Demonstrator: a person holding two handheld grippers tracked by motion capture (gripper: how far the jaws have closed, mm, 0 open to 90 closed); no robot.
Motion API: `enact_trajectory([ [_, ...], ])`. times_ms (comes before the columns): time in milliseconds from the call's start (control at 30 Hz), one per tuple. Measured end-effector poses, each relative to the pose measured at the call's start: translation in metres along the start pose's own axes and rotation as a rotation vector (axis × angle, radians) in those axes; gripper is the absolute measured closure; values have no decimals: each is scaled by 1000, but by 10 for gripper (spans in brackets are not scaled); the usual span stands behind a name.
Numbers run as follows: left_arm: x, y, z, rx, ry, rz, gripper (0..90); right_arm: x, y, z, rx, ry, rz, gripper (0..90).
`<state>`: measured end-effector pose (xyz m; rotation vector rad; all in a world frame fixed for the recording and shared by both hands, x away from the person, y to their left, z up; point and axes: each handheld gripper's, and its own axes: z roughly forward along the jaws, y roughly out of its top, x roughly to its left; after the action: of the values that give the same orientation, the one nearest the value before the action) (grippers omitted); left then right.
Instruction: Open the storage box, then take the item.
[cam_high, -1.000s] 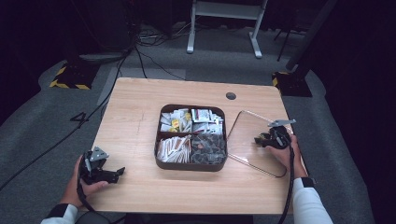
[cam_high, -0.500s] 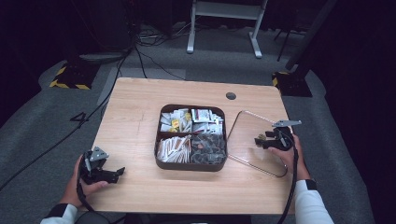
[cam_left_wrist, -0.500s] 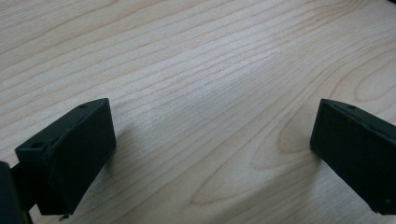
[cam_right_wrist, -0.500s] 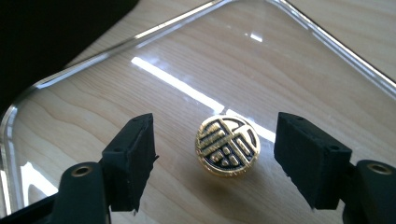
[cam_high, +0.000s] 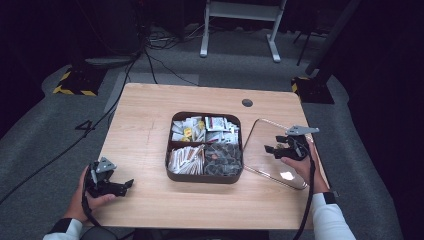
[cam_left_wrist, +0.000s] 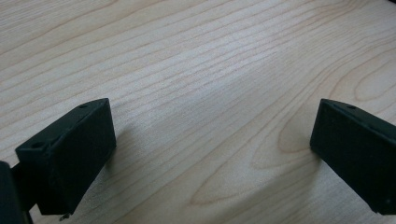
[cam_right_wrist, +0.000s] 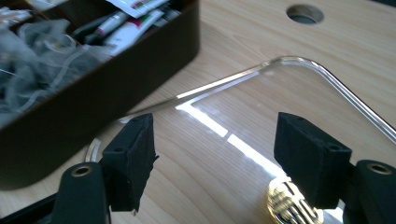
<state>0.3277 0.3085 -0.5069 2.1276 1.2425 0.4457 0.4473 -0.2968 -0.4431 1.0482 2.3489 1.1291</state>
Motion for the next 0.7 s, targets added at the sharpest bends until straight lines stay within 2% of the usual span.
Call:
enact_trajectory([
  [33,0,0,0,0,0,0,4,0,0,0,0,0,0,302],
  [67,0,0,0,0,-1,0,4,8,7,1,-12,6,-23,306],
  [167,0,0,0,0,-1,0,4,14,13,3,-17,20,-37,307],
  [200,0,0,0,0,-1,2,4,19,19,7,-15,22,-58,309],
  [367,0,0,0,0,-1,0,4,27,29,12,-16,36,-75,309],
  [533,0,0,0,1,2,3,4,38,51,19,-43,49,-104,309],
  [700,0,0,0,1,3,1,4,48,66,29,-40,52,-137,312],
])
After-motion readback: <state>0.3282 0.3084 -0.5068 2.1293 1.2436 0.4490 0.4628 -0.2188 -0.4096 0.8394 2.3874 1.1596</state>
